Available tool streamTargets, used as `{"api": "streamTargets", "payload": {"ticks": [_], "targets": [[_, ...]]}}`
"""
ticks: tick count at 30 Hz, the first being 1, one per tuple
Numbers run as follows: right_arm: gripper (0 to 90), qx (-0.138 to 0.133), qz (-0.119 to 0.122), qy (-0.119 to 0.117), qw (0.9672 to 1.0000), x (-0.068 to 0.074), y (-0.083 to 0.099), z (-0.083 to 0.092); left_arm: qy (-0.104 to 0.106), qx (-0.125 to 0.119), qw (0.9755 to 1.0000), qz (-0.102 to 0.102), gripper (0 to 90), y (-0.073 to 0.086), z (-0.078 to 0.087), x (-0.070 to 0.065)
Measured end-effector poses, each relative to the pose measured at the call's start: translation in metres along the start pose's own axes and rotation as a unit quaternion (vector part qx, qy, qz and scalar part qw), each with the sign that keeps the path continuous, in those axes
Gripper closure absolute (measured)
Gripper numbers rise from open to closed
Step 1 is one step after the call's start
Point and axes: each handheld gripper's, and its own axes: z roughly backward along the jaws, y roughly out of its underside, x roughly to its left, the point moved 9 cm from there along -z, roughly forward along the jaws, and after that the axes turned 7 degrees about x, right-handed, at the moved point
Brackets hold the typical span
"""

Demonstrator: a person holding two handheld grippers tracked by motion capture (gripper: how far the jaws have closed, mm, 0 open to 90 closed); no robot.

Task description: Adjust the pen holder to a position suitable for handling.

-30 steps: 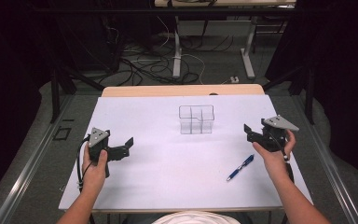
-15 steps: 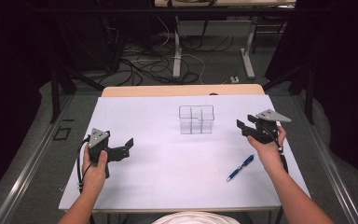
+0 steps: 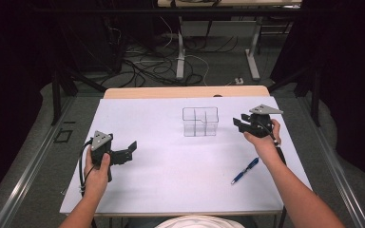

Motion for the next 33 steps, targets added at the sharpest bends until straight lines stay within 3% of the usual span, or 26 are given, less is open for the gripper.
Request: {"api": "streamTargets", "payload": {"ticks": [4, 10, 24, 29, 33], "targets": [[57.2, 0.017, 0.009, 0.002, 0.9998, 0.003, -0.003, -0.008, 0.0, 0.001, 1.0, 0.0, 0.0, 0.0, 0.0, 0.0], [66.3, 0.018, 0.021, -0.014, 0.9995, 0.011, -0.006, -0.019, 0.0, 0.004, 1.0, 0.0, 0.0, 0.001, -0.001, 0.0], [89.2, 0.056, 0.02, -0.027, 0.9979, 0.01, 0.009, -0.044, 0.002, 0.01, 0.9999, -0.001, 0.0, 0.003, -0.002, 0.001], [90.0, 0.064, 0.011, -0.032, 0.9974, 0.011, 0.014, -0.053, 0.002, 0.012, 0.9999, -0.002, 0.0, 0.004, -0.003, 0.001], [90.0, 0.068, 0.021, -0.035, 0.9969, 0.014, 0.017, -0.061, 0.002, 0.012, 0.9999, -0.002, 0.0, 0.004, -0.003, 0.001]]}}
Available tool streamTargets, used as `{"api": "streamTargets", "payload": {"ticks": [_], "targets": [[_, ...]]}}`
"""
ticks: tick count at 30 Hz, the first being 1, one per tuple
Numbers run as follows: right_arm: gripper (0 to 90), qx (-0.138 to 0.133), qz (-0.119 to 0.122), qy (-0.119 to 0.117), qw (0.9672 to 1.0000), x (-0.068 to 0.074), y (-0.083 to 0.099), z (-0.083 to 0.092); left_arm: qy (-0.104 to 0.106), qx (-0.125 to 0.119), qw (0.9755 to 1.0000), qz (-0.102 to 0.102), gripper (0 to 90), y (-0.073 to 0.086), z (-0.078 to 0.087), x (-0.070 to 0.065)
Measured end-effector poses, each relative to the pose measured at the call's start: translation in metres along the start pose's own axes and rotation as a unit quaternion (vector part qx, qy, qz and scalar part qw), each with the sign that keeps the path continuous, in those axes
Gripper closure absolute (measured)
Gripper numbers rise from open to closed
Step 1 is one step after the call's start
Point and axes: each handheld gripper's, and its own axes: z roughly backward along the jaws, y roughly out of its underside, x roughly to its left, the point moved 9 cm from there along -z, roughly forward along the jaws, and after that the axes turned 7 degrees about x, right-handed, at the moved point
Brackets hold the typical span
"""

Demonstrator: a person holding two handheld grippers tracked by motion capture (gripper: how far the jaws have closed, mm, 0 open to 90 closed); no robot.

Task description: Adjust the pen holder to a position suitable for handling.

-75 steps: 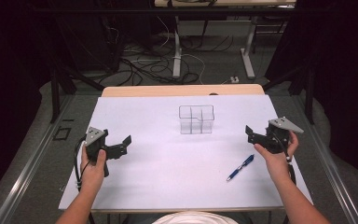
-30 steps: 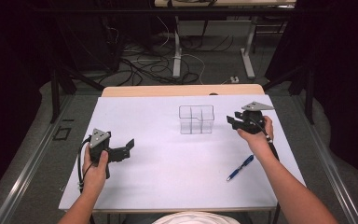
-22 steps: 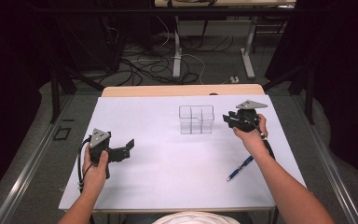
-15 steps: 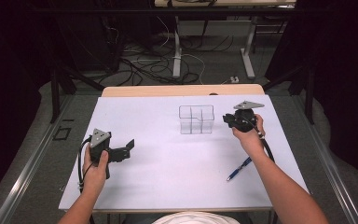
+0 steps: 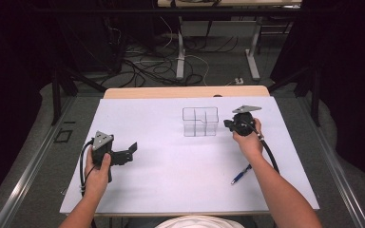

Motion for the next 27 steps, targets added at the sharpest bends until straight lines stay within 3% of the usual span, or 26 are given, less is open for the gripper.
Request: {"api": "streamTargets", "payload": {"ticks": [27], "targets": [[90.0, -0.021, -0.002, -0.014, 0.9997, 0.014, -0.004, -0.015, 0.001, 0.006, 1.0, 0.0, 0.0, 0.002, -0.002, 0.0]]}}
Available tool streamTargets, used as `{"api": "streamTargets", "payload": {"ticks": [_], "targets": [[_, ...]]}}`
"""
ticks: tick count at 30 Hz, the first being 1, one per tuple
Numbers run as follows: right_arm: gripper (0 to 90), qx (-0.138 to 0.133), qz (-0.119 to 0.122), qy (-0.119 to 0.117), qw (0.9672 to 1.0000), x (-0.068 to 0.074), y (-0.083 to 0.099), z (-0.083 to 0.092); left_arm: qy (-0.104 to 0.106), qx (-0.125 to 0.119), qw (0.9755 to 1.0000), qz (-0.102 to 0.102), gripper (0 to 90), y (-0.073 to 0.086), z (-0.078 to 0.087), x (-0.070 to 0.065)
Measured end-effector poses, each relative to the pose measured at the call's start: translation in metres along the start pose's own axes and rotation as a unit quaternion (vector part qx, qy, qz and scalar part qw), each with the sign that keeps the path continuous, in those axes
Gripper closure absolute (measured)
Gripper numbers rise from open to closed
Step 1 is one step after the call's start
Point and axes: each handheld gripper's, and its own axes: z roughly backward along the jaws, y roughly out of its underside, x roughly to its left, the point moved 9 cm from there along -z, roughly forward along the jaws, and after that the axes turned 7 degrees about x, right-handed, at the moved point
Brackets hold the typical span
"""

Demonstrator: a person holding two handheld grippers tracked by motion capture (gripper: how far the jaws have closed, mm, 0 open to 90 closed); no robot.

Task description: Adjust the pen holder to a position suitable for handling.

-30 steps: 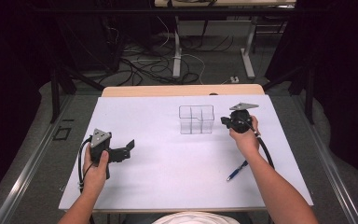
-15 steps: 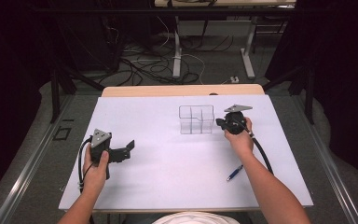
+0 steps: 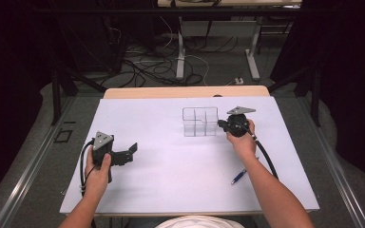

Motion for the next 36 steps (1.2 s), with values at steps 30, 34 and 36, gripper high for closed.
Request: {"api": "streamTargets", "payload": {"ticks": [30, 34, 36], "targets": [[90.0, -0.019, -0.001, -0.009, 0.9998, 0.014, -0.006, -0.011, 0.002, 0.004, 1.0, 0.001, 0.0, 0.002, -0.002, -0.001], [90.0, -0.02, 0.003, -0.014, 0.9997, 0.02, -0.009, -0.014, 0.002, 0.005, 1.0, 0.001, 0.0, 0.002, -0.002, -0.001], [90.0, -0.021, 0.005, -0.015, 0.9997, 0.021, -0.009, -0.015, 0.002, 0.005, 1.0, 0.001, 0.0, 0.002, -0.002, -0.001]]}}
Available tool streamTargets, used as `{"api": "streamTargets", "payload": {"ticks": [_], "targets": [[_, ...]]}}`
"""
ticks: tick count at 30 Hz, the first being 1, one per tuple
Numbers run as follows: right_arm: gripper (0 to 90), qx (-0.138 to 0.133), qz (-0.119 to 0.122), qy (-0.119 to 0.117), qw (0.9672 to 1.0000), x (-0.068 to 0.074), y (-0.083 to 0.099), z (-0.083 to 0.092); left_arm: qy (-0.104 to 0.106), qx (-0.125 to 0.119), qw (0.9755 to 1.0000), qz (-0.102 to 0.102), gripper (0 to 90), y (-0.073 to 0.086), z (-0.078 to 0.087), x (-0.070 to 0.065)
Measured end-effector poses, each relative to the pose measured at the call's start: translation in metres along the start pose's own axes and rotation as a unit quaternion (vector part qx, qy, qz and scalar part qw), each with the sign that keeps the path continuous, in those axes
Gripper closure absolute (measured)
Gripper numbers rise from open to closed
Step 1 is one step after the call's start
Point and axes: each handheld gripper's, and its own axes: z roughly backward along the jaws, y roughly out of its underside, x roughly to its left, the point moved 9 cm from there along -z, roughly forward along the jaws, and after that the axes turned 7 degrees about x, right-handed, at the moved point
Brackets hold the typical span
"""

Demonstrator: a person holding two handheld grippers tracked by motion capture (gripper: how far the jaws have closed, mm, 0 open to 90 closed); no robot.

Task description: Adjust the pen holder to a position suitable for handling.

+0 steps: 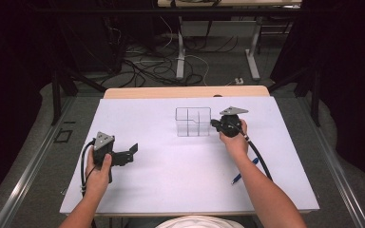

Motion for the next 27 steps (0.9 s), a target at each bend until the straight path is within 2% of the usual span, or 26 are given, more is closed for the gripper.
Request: {"api": "streamTargets", "payload": {"ticks": [10, 11, 16, 27], "targets": [[90.0, 0.003, 0.009, 0.0, 1.0, 0.012, -0.011, -0.009, 0.0, -0.001, 1.0, 0.001, 0.0, 0.0, 0.0, 0.0], [90.0, 0.002, 0.009, -0.005, 0.9999, 0.014, -0.012, -0.01, 0.0, -0.001, 1.0, 0.001, 0.0, 0.0, 0.0, 0.0], [90.0, 0.002, 0.013, -0.005, 0.9999, 0.015, -0.013, -0.011, 0.001, -0.002, 1.0, 0.001, 0.0, 0.0, 0.001, 0.0], [81.7, -0.004, 0.007, 0.001, 1.0, 0.011, -0.02, 0.007, -0.001, -0.003, 1.0, 0.004, 0.0, -0.001, 0.002, 0.001]]}}
